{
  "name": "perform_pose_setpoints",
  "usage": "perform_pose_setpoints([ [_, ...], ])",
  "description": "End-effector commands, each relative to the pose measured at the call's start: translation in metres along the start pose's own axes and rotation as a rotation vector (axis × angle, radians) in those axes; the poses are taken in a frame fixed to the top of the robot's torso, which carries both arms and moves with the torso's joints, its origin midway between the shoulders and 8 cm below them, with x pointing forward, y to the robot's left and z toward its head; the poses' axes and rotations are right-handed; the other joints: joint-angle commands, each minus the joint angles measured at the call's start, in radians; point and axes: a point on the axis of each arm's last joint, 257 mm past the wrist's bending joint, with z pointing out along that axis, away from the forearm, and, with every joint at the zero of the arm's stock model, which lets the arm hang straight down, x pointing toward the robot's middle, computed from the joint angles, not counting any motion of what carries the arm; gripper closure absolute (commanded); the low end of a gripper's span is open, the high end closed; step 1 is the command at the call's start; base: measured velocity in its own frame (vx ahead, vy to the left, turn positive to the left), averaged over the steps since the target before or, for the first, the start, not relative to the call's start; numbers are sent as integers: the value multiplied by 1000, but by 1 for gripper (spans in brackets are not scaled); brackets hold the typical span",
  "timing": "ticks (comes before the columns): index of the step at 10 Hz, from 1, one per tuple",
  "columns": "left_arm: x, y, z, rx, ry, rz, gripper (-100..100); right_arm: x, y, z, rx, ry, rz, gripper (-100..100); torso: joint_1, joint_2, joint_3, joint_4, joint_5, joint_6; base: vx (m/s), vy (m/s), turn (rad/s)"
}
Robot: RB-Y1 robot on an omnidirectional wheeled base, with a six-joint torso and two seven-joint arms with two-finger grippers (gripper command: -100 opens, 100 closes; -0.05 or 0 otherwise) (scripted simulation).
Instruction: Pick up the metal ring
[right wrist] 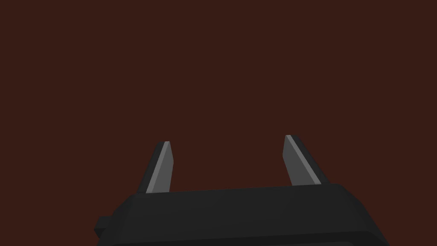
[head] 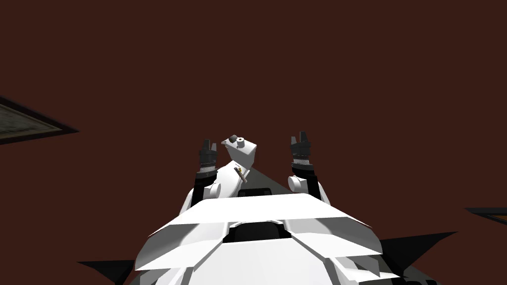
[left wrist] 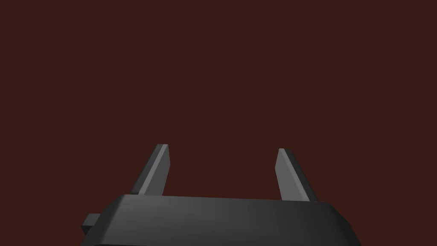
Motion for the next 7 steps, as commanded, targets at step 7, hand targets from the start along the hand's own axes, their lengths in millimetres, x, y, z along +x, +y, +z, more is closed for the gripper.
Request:
perform_pose_setpoints([
  [7,21,50,-16,-104,168,155,-100,0,0,0,0,0,0,0,-1,-2,-1,-1,0,0,25,-10,-55],
])
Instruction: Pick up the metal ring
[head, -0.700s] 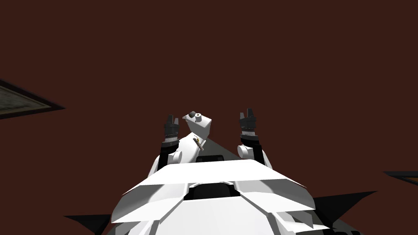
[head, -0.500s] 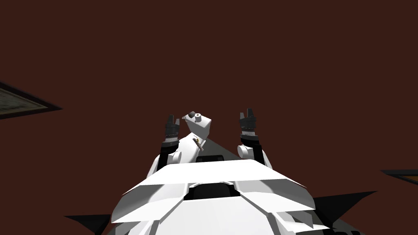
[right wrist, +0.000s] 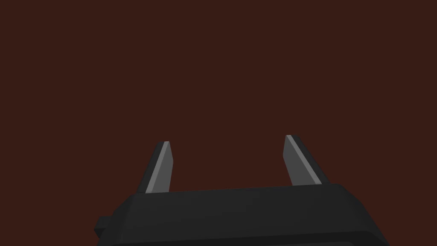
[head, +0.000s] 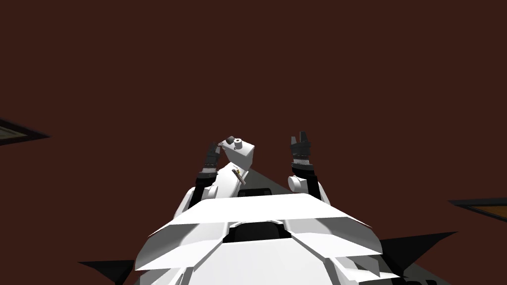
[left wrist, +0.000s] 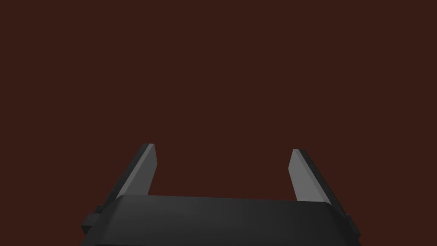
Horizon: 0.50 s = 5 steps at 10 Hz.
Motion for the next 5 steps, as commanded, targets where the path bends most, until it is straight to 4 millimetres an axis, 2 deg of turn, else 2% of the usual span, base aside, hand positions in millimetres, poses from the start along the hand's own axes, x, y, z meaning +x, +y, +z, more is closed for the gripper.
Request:
perform_pose_setpoints([
  [1,9,20,-4,-41,42,48,-100,0,0,0,0,0,0,0,0,0,0,0,0,0,55,-17,-128],
  [2,12,29,-7,-61,63,72,-100,0,0,0,0,0,0,0,0,-1,0,0,0,0,47,-13,-90],
  [3,18,48,-12,-101,105,121,-100,0,0,0,0,0,0,0,0,0,0,0,0,0,56,-18,-133],
  [5,23,67,-19,-139,147,171,-100,0,0,0,0,0,0,0,0,-1,-1,0,0,0,56,-13,-93],
])
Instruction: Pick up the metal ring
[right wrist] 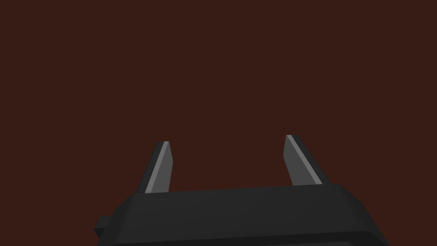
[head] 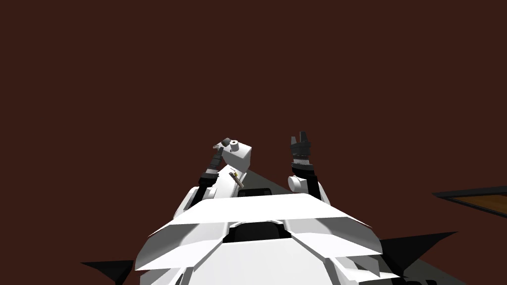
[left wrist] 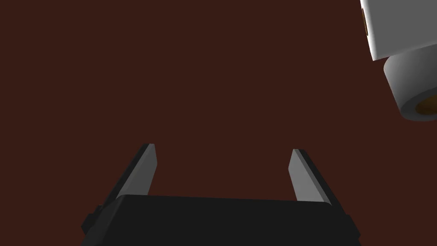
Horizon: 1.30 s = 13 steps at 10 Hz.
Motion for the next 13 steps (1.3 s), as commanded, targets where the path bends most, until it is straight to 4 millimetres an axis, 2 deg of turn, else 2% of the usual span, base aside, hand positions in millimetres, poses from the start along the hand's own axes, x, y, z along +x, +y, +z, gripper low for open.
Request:
perform_pose_setpoints([
  [1,5,14,-4,-31,35,43,-100,0,0,0,0,0,0,0,0,0,0,0,0,0,45,-12,-82],
  [2,11,31,-9,-64,74,92,-100,0,0,0,0,0,0,0,0,0,0,0,0,0,52,-18,-138],
  [6,21,70,-21,-136,164,209,-100,0,0,0,0,0,0,0,0,1,0,0,0,0,48,-15,-88],
  [13,20,134,-48,-245,314,416,-100,0,0,0,0,0,0,0,0,1,1,0,0,0,40,-7,-71],
])
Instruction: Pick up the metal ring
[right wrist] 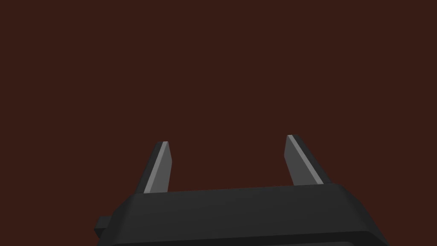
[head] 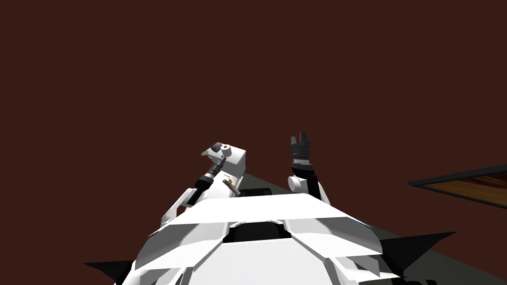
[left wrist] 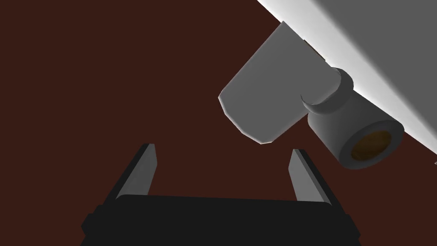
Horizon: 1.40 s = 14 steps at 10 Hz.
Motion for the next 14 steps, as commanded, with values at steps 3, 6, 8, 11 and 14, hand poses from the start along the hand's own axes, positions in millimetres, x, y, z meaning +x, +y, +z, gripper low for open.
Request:
perform_pose_setpoints([
  [3,10,42,-8,-67,87,136,-100,0,0,0,0,0,0,0,0,0,0,0,0,0,47,-8,-90],
  [6,13,76,-18,-120,153,245,-100,0,0,0,0,0,0,0,0,0,0,0,0,0,43,-6,-83],
  [8,14,97,-24,-151,190,308,-100,0,0,0,0,0,0,0,0,0,0,0,0,0,41,-3,-80],
  [11,11,124,-34,-194,240,395,-100,0,0,0,0,0,0,0,0,0,0,0,0,0,39,-3,-69],
  [14,0,131,-33,-184,224,392,-100,0,0,0,0,0,0,0,0,3,1,1,0,-1,6,-17,-34],
])
